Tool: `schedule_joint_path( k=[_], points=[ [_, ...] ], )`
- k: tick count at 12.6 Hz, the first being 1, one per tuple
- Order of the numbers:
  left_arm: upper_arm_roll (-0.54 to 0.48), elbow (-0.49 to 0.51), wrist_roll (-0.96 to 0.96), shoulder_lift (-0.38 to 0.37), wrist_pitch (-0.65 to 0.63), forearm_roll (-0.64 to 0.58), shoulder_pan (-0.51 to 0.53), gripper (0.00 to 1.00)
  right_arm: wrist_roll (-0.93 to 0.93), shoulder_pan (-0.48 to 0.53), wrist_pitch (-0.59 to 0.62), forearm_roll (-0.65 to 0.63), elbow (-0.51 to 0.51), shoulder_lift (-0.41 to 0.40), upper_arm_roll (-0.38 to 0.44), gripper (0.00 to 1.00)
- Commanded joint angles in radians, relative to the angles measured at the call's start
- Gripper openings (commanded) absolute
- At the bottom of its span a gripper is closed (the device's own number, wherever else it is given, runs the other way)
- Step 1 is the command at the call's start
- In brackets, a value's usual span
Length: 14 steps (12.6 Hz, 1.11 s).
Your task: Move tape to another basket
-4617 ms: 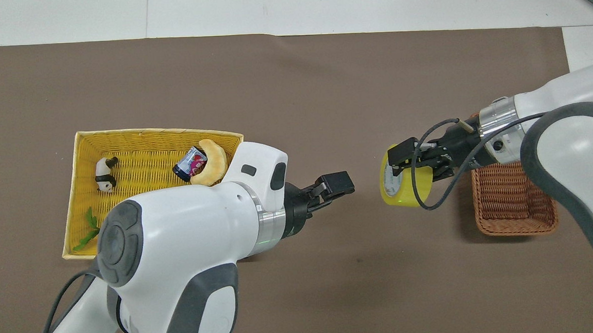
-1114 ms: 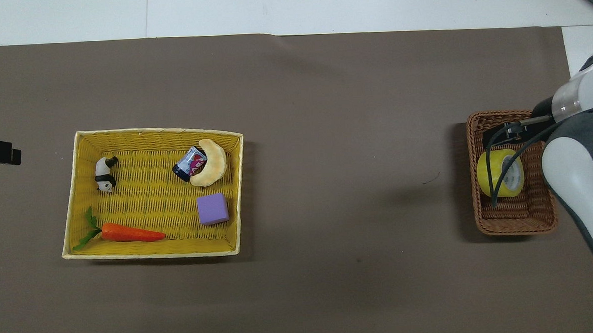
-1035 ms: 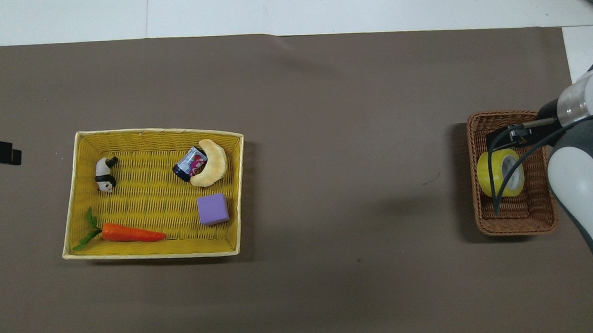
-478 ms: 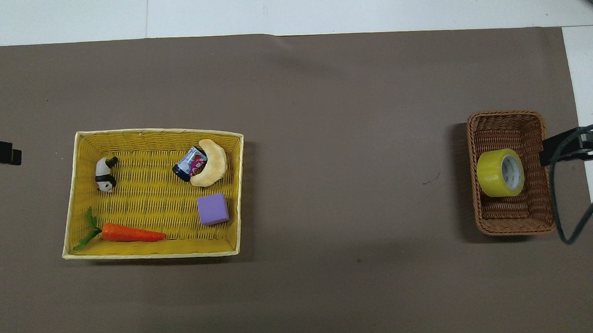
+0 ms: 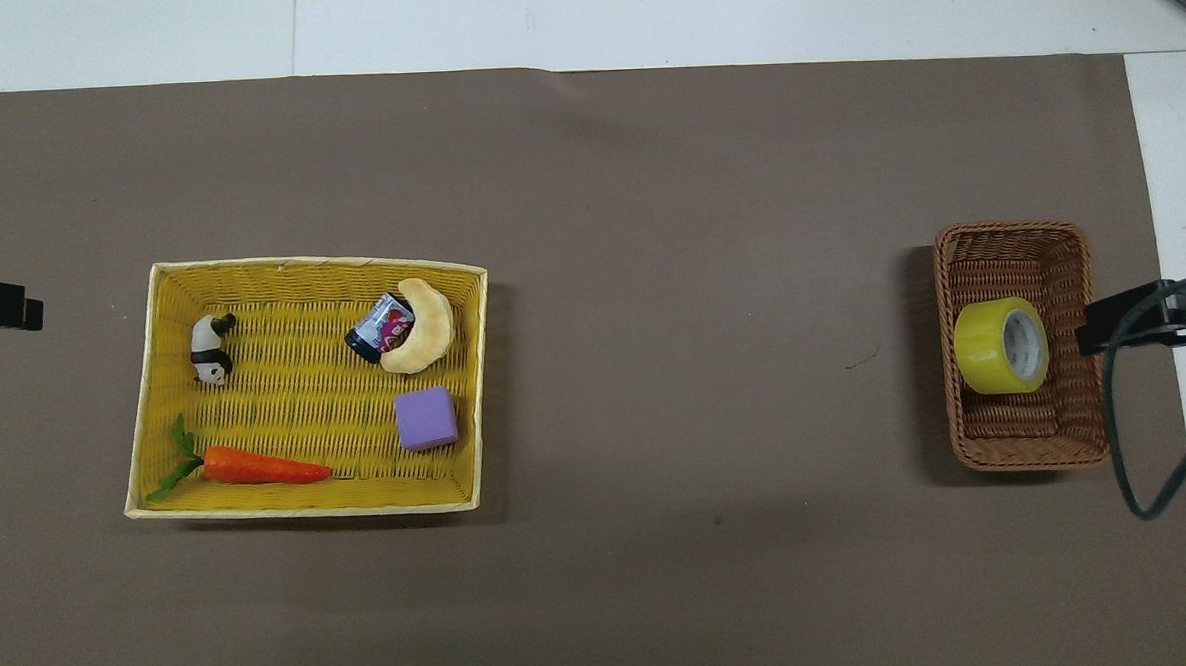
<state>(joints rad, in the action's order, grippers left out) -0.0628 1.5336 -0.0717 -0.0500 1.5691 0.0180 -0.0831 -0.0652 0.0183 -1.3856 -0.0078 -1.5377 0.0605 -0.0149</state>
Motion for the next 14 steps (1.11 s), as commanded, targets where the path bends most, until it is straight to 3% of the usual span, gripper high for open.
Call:
schedule_joint_path(
  k=[1,8,14],
  points=[
    [0.008,-0.007,-0.014,-0.001,-0.02,0.013,0.016,1.0,-0.013,0.011,-0.021,0.018,-0.027,0.022,-0.003,1.0],
    [0.008,-0.007,-0.013,-0.001,-0.02,0.013,0.017,1.0,0.027,0.019,-0.058,-0.053,0.031,0.012,-0.003,1.0],
    [0.008,-0.007,-0.014,-0.001,-0.02,0.013,0.016,1.0,0.042,0.014,-0.056,-0.014,0.024,0.024,-0.003,1.0]
  ],
)
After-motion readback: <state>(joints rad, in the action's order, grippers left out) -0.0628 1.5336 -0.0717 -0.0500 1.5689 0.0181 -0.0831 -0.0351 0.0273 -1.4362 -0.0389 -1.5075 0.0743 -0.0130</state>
